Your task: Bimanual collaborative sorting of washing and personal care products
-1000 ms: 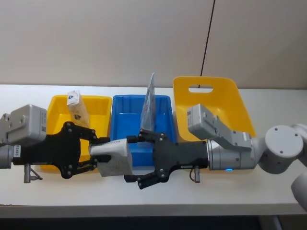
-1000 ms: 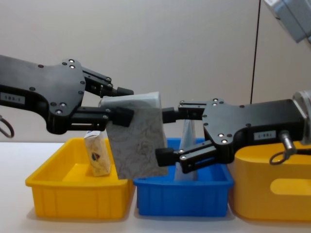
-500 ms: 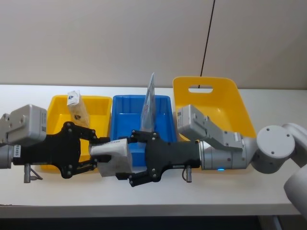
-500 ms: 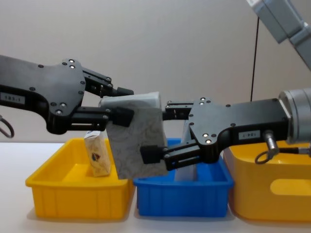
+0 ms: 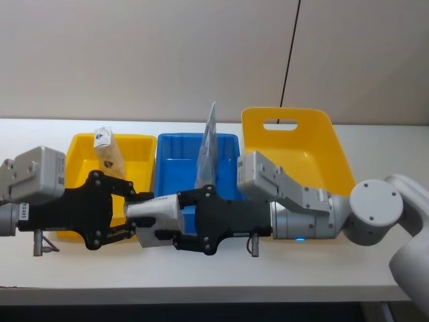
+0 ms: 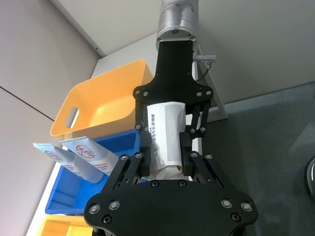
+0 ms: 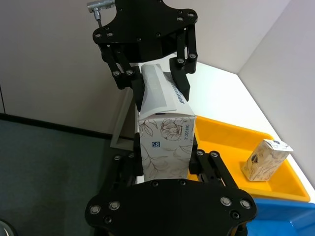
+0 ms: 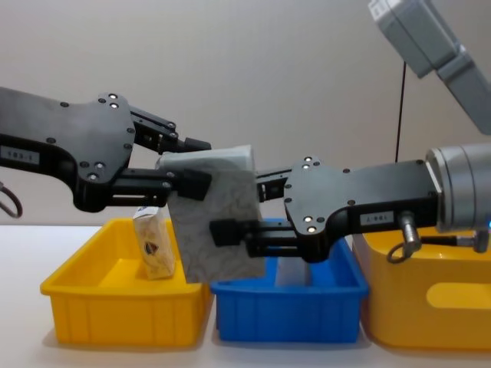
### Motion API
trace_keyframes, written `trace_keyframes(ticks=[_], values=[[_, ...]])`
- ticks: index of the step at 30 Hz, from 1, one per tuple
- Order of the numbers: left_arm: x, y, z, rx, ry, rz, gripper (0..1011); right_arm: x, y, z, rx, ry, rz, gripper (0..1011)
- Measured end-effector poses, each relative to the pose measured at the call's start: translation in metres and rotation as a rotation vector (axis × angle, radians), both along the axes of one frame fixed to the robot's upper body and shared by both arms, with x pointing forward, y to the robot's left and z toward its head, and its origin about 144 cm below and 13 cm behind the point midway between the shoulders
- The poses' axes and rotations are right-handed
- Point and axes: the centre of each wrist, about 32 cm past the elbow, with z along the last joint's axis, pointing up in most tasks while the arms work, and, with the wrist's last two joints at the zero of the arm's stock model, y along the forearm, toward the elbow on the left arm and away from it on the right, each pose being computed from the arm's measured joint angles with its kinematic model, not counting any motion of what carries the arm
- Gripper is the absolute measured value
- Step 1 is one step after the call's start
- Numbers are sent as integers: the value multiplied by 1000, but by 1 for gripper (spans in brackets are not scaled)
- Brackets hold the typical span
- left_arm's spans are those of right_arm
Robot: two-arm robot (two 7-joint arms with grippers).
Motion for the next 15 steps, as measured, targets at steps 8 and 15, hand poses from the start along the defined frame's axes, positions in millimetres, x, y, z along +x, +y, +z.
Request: trace_keyframes(ticks=[8, 15], values=[[0, 0, 0, 0, 0, 0, 313, -2, 2, -1, 4, -1, -9, 342], [0, 0, 0, 0, 0, 0, 366, -3, 3, -2, 10, -1, -14, 342]])
